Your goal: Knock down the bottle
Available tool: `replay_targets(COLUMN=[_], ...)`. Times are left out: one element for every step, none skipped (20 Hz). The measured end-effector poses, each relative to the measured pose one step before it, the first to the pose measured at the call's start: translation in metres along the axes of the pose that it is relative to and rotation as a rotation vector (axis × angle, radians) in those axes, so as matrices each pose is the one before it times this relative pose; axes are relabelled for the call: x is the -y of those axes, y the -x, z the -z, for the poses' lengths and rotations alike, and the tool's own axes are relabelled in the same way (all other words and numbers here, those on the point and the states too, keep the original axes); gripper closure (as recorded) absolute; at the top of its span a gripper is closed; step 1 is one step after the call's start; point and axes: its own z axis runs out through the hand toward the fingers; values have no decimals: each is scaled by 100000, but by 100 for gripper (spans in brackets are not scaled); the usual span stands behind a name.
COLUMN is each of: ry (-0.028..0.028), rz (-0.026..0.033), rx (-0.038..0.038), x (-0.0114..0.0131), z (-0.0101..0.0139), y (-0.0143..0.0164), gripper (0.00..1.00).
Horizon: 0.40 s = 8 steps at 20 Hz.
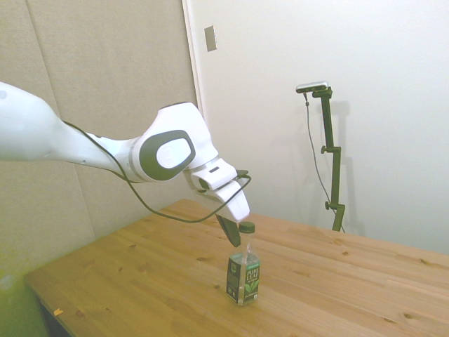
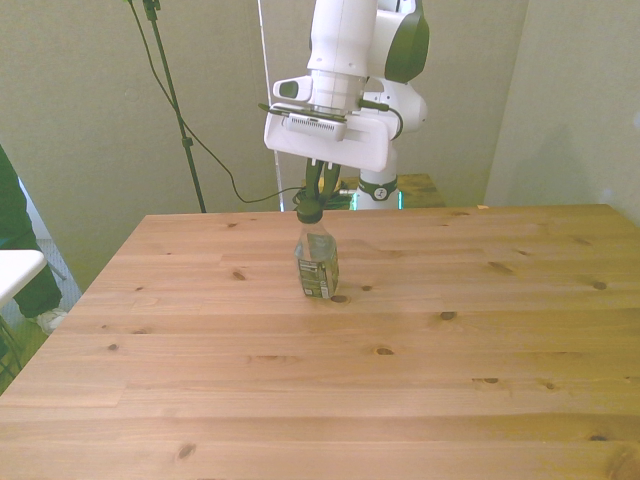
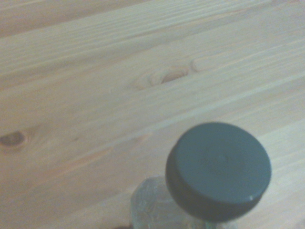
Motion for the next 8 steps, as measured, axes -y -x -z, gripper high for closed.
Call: replay_targets(ry=[-64, -297, -47, -49, -275, -406, -577, -890], rz=[-1114, -1241, -732, -686, -730, -487, -244, -270], rx=[-86, -219, -59, -95, -290, -447, -540, -599], x=[862, 1029, 954, 939, 857, 668, 574, 451], z=[-694, -688, -629, -569, -470, -383, -305, -204], y=[-378, -321, -207, -135, -149, -197, -195, -166], gripper=[100, 100, 100, 100, 100, 100, 100, 100])
